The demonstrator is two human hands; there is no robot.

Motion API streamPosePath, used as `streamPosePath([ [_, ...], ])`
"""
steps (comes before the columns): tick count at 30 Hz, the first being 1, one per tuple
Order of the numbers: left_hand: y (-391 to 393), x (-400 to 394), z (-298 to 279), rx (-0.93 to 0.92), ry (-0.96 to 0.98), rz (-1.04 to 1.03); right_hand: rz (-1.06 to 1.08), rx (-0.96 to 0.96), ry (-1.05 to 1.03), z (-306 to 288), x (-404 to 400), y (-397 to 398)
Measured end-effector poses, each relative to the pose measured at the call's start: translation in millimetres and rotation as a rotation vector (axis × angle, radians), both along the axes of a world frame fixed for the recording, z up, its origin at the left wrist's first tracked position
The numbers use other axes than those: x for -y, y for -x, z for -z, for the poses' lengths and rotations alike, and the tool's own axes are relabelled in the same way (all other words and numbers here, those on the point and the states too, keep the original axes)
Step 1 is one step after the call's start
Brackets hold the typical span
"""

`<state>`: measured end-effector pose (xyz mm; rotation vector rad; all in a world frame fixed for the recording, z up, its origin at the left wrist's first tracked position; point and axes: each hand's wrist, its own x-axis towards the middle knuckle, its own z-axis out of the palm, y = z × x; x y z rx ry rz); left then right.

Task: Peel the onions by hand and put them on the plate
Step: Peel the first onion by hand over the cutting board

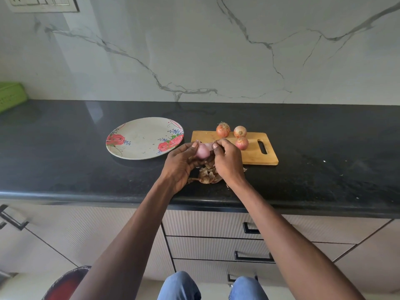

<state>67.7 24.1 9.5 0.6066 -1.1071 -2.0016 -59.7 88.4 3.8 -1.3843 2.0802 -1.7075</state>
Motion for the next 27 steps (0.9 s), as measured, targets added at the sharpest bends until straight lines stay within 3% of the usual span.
streamPosePath([
  [6,1.8,-1.7,-0.6,-0.009,0.008,0.007,-0.115,0.218,0.047,-1.9,-3.6,0.0],
  [18,-1.9,-6.1,-1.1,-0.008,0.051,-0.010,-0.037,-0.203,0.134,3.0,-3.5,-3.3],
  [27,0.5,-1.0,3.0,0.015,0.038,-0.033,-0.004,-0.067,0.052,0.0,-2.1,-0.2],
])
